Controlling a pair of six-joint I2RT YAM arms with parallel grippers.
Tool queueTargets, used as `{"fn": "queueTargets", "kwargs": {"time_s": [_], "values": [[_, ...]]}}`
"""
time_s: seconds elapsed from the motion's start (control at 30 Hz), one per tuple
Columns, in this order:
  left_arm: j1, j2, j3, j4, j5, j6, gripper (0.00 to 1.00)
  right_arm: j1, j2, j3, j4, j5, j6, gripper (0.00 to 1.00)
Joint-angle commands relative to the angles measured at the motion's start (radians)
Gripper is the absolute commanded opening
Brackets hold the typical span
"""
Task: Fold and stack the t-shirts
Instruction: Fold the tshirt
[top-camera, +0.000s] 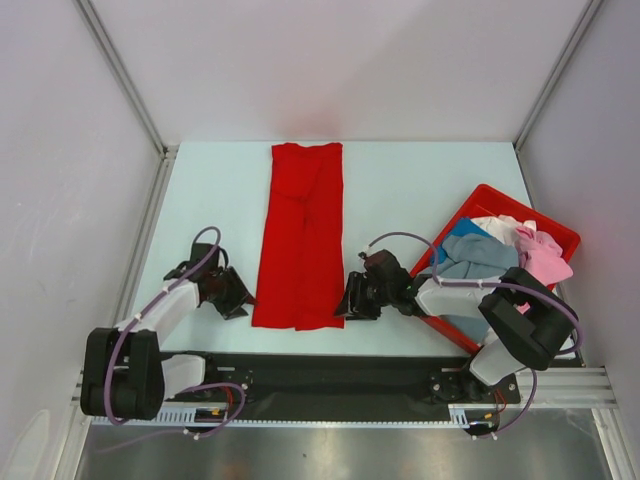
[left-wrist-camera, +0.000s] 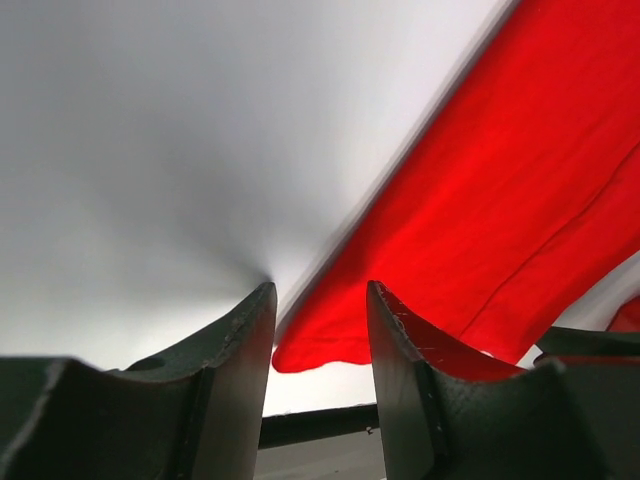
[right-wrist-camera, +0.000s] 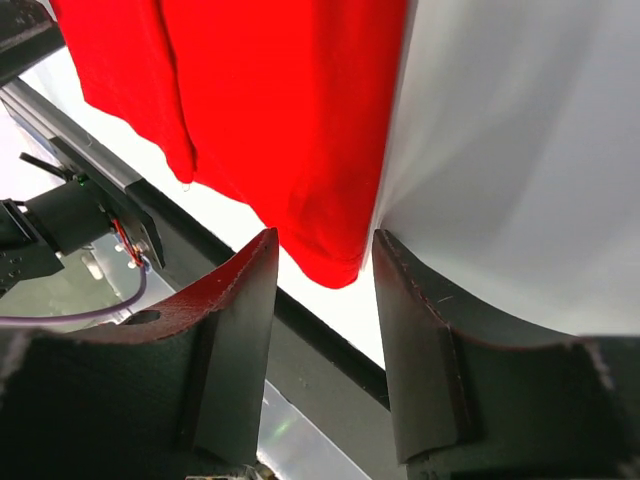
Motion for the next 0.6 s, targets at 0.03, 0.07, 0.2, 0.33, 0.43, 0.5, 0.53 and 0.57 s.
{"fn": "queueTargets", "kwargs": {"time_s": [0.03, 0.07, 0.2, 0.33, 0.43, 0.5, 0.53, 0.57], "values": [[-0.025, -0.046, -0.058, -0.01, -0.034, -0.061, 0.47, 0.018, -0.012, -0.008, -0.011, 0.04, 0.021, 0.48], [-0.029, -0.072, -0.071, -0.002, -0.031, -0.073, 0.47, 0.019, -0.015, -0.01, -0.014, 0.041, 0.031, 0.48], [-0.055, -0.086, -0.072, -0.025, -0.056, -0.087, 0.46, 0.033, -0.024, -0.015, -0.015, 0.054, 0.038, 0.48], [-0.064, -0.086, -0.072, -0.031, -0.069, -0.09, 0.46, 0.035, -0.021, -0.019, -0.012, 0.058, 0.046, 0.48], [-0.076, -0.085, -0.077, -0.028, -0.076, -0.101, 0.46, 0.035, -0.022, -0.024, -0.008, 0.063, 0.048, 0.48], [-0.078, -0.086, -0.092, -0.013, -0.068, -0.112, 0.46, 0.032, -0.021, -0.03, -0.009, 0.068, 0.046, 0.48], [-0.078, -0.089, -0.097, -0.012, -0.066, -0.116, 0.46, 0.033, -0.021, -0.03, -0.008, 0.069, 0.046, 0.48], [-0.078, -0.092, -0.101, -0.007, -0.066, -0.122, 0.42, 0.032, -0.016, -0.035, -0.005, 0.072, 0.044, 0.48]]}}
